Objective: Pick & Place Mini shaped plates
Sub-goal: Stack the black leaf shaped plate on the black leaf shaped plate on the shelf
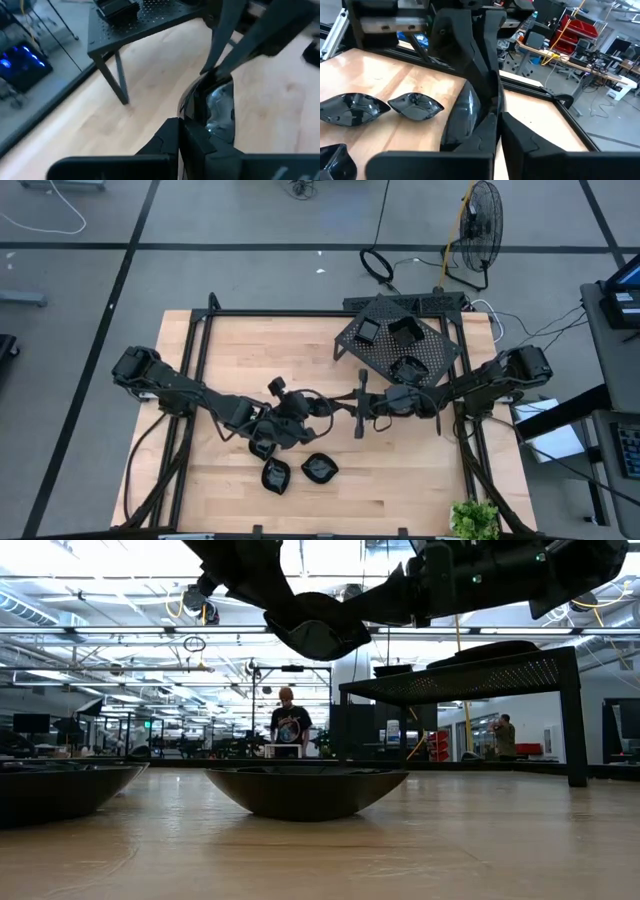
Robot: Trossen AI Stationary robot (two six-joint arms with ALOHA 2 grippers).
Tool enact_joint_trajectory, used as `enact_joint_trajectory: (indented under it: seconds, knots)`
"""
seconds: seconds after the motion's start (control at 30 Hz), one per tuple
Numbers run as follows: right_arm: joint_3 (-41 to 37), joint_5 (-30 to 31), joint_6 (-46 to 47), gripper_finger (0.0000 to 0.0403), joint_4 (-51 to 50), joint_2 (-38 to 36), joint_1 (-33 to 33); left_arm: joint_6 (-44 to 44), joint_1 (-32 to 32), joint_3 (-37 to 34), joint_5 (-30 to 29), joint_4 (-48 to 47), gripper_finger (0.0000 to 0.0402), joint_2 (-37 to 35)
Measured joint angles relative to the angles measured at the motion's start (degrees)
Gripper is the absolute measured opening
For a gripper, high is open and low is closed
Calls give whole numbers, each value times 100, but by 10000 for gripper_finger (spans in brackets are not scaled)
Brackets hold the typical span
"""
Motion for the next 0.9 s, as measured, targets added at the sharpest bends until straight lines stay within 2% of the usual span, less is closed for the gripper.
enact_joint_trajectory:
  seconds: [0.1,0.27,0.4,0.5,0.7,0.9]
  knots:
    - [0,-68,3,7,-89,-90,4,-345,0,2,137,119,44,-55]
    - [2,-87,15,2,-890,-677,8,-572,-62,0,413,192,141,-152]
    - [0,-85,165,1,-1970,-1619,9,-551,-108,14,792,246,212,-225]
    - [0,-48,379,0,-2950,-2431,8,-538,-210,-2,961,152,249,-239]
    - [201,802,984,0,-5292,-3957,-8,-763,-345,4,1386,-120,286,-249]
    - [451,1743,1914,0,-7421,-4884,-7,-859,-376,0,1417,-208,282,-181]
